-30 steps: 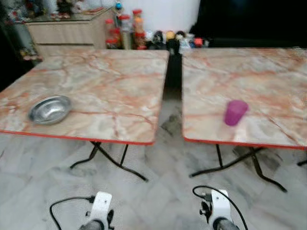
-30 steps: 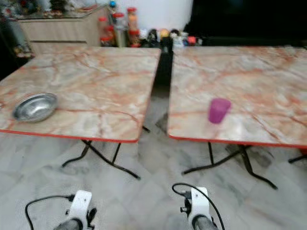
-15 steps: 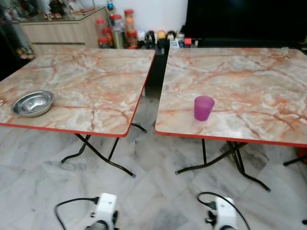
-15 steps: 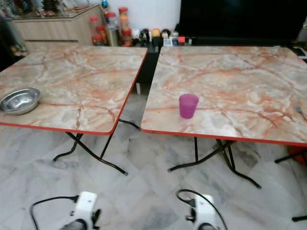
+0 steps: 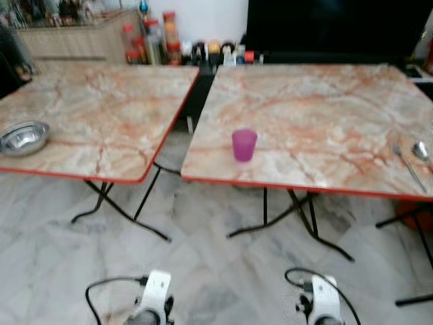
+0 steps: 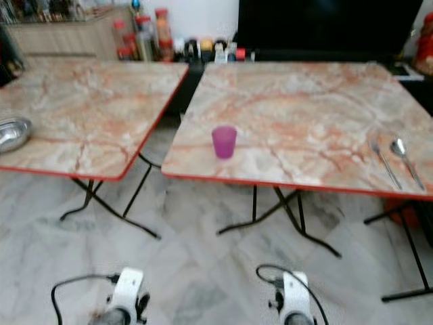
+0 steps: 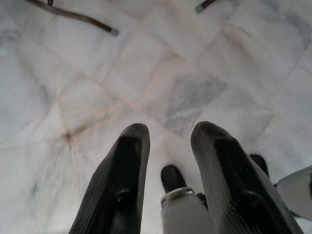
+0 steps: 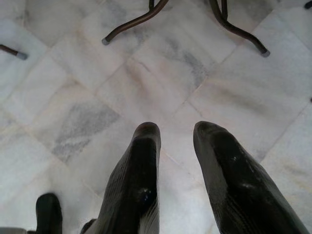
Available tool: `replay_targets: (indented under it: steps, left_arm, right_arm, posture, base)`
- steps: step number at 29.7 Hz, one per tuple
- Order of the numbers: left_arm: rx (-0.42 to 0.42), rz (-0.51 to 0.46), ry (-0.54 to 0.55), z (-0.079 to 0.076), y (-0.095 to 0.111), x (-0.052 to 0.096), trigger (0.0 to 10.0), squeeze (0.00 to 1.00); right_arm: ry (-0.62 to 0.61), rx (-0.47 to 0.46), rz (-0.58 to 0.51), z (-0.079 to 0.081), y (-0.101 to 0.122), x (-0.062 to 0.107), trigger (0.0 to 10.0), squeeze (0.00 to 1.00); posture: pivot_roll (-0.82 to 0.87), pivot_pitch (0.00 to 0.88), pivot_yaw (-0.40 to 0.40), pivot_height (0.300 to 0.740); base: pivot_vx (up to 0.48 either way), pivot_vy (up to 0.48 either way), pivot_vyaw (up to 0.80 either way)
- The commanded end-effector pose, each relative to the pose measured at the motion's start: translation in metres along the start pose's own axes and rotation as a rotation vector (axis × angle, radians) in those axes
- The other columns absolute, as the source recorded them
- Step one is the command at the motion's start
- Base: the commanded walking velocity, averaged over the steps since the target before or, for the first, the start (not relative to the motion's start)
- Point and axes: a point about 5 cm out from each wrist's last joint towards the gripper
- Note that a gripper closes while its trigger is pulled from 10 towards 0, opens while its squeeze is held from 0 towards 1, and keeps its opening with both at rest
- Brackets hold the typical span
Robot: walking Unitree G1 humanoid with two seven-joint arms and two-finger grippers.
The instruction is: Setting the table
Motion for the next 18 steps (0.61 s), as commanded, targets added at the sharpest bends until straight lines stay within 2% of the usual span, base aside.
replay_targets:
  steps: [1, 18]
  left_arm:
    - [-0.011, 0.015, 0.007, 0.0025, -0.0031, 0.0008, 10.0, 0.00]
    - [-0.014, 0.029, 0.019, 0.0031, -0.0066, 0.0018, 10.0, 0.00]
  right_arm:
    - [0.021, 0.000, -0.011, 0.0086, 0.0034, -0.0014, 10.0, 0.00]
    - [0.026, -0.005, -0.017, 0.0085, 0.0035, -0.0012, 10.0, 0.00]
  posture:
    - [-0.13, 0.000, 0.009, 0.736]
    - [-0.13, 0.000, 0.006, 0.736]
  base:
    - [0.000, -0.405, 0.00]
    - [0.000, -0.418, 0.00]
Point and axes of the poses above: a point about 5 cm out from each wrist's last joint towards the gripper, its own x axis pointing back from the gripper into the wrist, its own y axis along the axis of the wrist's last joint, z = x × y, and after that the axes turned 3 degrees about -x, right-handed
